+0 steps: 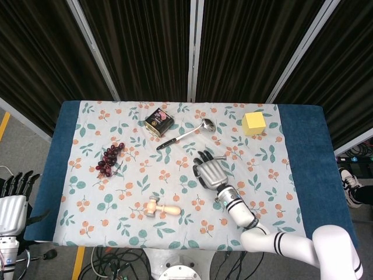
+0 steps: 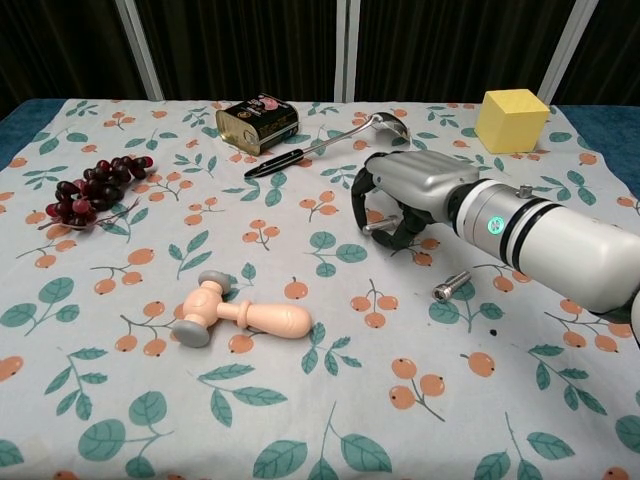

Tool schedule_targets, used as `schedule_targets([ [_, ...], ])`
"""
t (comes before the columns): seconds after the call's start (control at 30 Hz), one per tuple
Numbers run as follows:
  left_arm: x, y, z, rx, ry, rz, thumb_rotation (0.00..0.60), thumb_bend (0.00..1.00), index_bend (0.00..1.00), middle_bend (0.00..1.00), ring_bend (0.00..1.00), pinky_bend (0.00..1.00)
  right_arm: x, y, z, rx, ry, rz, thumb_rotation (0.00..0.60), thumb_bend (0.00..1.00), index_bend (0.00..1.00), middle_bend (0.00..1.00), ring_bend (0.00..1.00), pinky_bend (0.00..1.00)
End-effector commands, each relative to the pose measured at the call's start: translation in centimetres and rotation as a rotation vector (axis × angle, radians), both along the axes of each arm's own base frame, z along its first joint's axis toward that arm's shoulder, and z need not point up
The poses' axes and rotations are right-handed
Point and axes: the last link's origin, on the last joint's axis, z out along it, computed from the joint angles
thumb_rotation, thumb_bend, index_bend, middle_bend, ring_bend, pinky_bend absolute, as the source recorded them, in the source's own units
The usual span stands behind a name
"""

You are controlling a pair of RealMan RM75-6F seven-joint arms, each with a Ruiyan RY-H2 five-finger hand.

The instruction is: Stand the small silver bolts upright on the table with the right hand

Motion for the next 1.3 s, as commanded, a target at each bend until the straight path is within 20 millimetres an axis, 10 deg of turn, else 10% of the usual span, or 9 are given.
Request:
schedule_targets([
  [0.03, 0.0, 0.0, 0.0, 0.0, 0.0, 0.002, 0.6, 0.0, 0.13, 0.07, 0.0, 0.0, 0.4, 0.0, 0.4, 0.032, -0.085, -0.051, 0.6, 0.37, 0.56, 0.22, 0.0, 0.0],
  [1.3, -0.1, 0.0, 0.0, -0.002, 0.004, 0.01, 0.6, 0.0, 0.13, 0.07, 0.0, 0.0, -1.9, -1.6, 2.1, 0.052, -0.327, -0.233, 0.6, 0.36, 0.5, 0.21, 0.0, 0.0],
])
